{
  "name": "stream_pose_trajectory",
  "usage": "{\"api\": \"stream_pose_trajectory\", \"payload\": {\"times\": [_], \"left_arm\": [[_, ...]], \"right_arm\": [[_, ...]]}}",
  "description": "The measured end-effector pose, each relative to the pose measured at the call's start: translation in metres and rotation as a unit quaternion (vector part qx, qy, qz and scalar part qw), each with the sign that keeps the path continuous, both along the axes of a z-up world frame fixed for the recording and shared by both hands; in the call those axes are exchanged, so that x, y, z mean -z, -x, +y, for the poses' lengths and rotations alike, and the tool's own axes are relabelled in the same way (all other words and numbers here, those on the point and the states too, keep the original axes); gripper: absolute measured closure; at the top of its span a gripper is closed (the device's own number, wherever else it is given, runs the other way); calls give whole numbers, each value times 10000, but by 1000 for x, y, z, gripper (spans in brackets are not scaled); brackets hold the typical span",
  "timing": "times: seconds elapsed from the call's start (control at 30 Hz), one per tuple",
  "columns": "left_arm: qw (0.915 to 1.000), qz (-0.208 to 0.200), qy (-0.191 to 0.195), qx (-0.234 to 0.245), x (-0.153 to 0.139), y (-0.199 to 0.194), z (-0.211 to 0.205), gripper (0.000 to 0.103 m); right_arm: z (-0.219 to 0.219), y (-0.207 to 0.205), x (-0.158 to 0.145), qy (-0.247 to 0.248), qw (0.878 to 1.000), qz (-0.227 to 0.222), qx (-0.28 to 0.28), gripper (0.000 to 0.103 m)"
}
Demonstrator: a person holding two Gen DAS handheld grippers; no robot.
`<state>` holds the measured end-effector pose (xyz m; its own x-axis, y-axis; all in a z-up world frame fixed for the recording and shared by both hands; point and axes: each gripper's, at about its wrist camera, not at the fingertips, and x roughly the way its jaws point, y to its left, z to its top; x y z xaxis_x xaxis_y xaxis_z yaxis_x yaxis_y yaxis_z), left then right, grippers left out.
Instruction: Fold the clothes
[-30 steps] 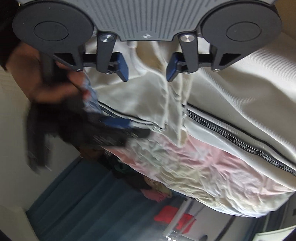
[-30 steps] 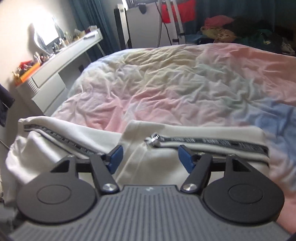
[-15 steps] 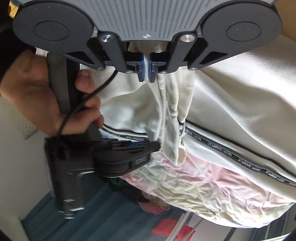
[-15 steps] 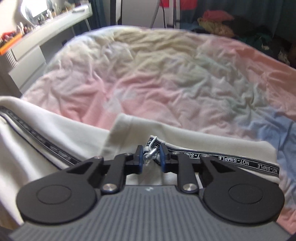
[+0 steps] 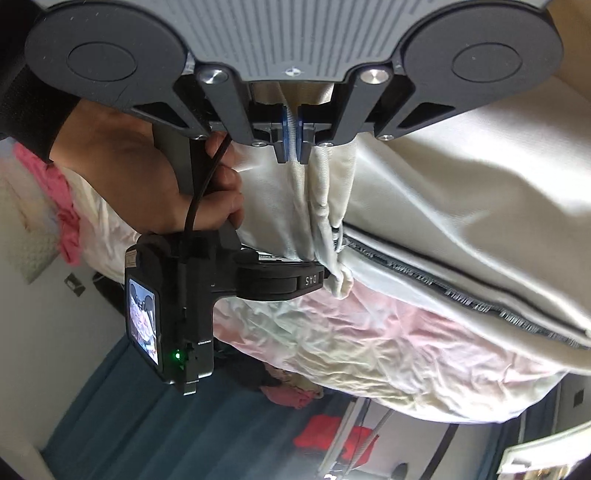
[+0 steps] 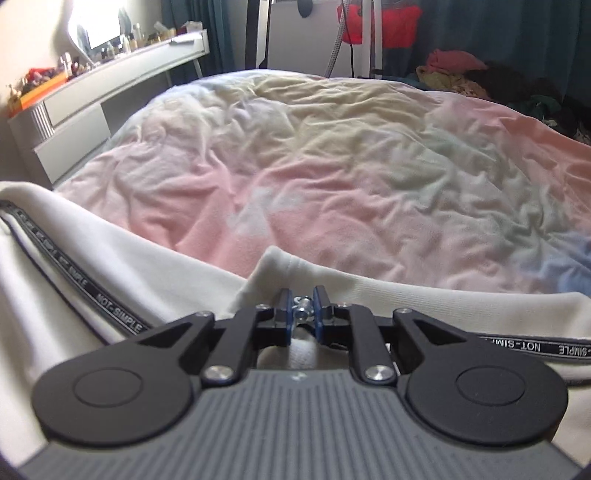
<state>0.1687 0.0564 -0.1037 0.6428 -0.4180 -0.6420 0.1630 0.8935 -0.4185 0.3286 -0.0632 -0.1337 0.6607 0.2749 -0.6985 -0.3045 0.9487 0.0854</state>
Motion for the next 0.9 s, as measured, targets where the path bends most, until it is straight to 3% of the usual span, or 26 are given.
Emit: {"api": "stream_pose_trajectory", "payload": {"times": [0.1, 0.2, 0.27, 0.33, 0.47, 0.53, 0.7, 0.9], "left_arm": [[9999, -131, 7, 44, -4, 8, -2, 90], [9995, -298, -68, 57, -14, 19, -6, 80], [9980, -592, -217, -28, -28, 33, -10, 64], [9952, -917, -355, -26, -43, 49, -13, 41], [9880, -1409, -625, -127, -63, 80, -17, 24], [9848, -1552, -736, -261, -67, 90, -18, 14], [9795, -1726, -954, -416, -75, 121, -17, 1], [9766, -1775, -1055, -593, -78, 140, -14, 0]], "right_arm": [[-8, 5, -8, -337, 9993, -48, 161, 84], [-18, 19, -27, -438, 9980, -275, 355, 73], [-26, 32, -43, -467, 9972, -449, 368, 66], [-34, 49, -60, -415, 9963, -662, 370, 46], [-55, 89, -93, -481, 9929, -995, 438, 18], [-66, 112, -106, -494, 9908, -1143, 526, 17], [-90, 170, -124, -487, 9866, -1301, 854, 17], [-99, 236, -120, -412, 9861, -1390, 809, 17]]}}
